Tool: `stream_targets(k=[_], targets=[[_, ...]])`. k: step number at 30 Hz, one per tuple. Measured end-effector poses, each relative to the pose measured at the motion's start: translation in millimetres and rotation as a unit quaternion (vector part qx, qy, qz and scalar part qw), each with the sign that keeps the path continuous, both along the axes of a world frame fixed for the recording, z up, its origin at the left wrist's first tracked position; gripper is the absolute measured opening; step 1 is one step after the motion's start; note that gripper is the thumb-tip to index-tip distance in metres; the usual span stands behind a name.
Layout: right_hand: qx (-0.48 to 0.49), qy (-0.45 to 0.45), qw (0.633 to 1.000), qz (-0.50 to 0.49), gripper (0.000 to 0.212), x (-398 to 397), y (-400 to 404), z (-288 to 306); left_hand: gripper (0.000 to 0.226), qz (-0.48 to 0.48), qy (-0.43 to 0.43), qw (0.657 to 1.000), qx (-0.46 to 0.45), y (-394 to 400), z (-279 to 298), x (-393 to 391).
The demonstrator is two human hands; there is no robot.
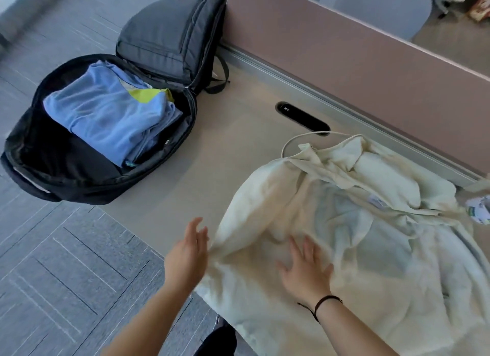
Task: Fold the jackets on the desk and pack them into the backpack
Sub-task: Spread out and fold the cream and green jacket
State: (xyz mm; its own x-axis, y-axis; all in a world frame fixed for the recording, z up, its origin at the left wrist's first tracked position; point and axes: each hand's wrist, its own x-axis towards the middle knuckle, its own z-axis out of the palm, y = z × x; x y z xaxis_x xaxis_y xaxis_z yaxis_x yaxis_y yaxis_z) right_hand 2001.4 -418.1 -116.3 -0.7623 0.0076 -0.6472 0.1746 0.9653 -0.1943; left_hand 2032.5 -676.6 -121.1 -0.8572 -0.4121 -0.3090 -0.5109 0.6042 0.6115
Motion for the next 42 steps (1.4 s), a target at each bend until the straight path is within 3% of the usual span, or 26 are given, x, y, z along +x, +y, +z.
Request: stream_targets(k=[1, 5, 7, 10, 14, 17, 19, 21, 24, 28, 30, 33, 38, 40, 42], targets=[[-0.018, 0.019, 1.000, -0.007, 0.072, -5, -4, 6, 0.046, -0.020, -0.016, 0.999, -0.022, -4, -5, -9], [-0.105, 0.131, 0.986, 0.005, 0.067, -27, -35, 33, 0.103, -0.174, -0.040, 0.984, 0.011, 11, -17, -33], [-0.117, 0.161, 0.979, 0.034, 0.064, -36, -49, 44, 0.113, -0.222, -0.019, 0.974, -0.033, 33, -19, -40], [-0.097, 0.171, 0.977, 0.078, 0.061, -48, -54, 49, 0.109, -0.247, 0.011, 0.965, -0.083, 57, -20, -53], [-0.047, 0.145, 0.983, 0.101, 0.058, -82, -36, 47, 0.104, -0.240, -0.012, 0.970, 0.024, 62, -16, -89], [-0.011, 0.165, 0.975, 0.151, 0.054, -133, -33, 47, 0.044, -0.214, -0.001, 0.970, 0.114, 57, -12, -122], [-0.010, 0.173, 0.967, 0.184, 0.050, -168, -38, 46, 0.029, -0.186, 0.007, 0.968, 0.167, 57, -13, -137], [-0.012, 0.165, 0.961, 0.222, 0.047, -198, -45, 43, 0.031, -0.181, 0.017, 0.973, 0.141, 59, -20, -141], [0.001, 0.137, 0.955, 0.264, 0.041, -227, -52, 35, 0.051, -0.126, 0.031, 0.983, 0.131, 63, -27, -135], [0.049, 0.104, 0.943, 0.311, 0.031, -243, -51, 13, 0.056, -0.116, 0.023, 0.990, 0.070, 67, -35, -126], [0.068, 0.103, 0.934, 0.335, 0.029, -245, -47, 3, 0.049, -0.131, 0.012, 0.991, 0.033, 68, -38, -126], [0.083, 0.119, 0.926, 0.350, 0.020, -241, -43, 0, 0.021, -0.152, 0.023, 0.988, 0.012, 68, -43, -127], [0.031, 0.087, 0.946, 0.311, 0.017, -248, -42, 13, 0.022, -0.152, 0.002, 0.986, 0.071, 51, -36, -127], [-0.007, 0.089, 0.949, 0.302, 0.025, -260, -42, 29, 0.018, -0.169, -0.014, 0.981, 0.098, 35, -20, -133], [-0.019, 0.085, 0.945, 0.315, 0.032, -274, -39, 48, 0.033, -0.178, -0.009, 0.976, 0.126, 16, 7, -139]])
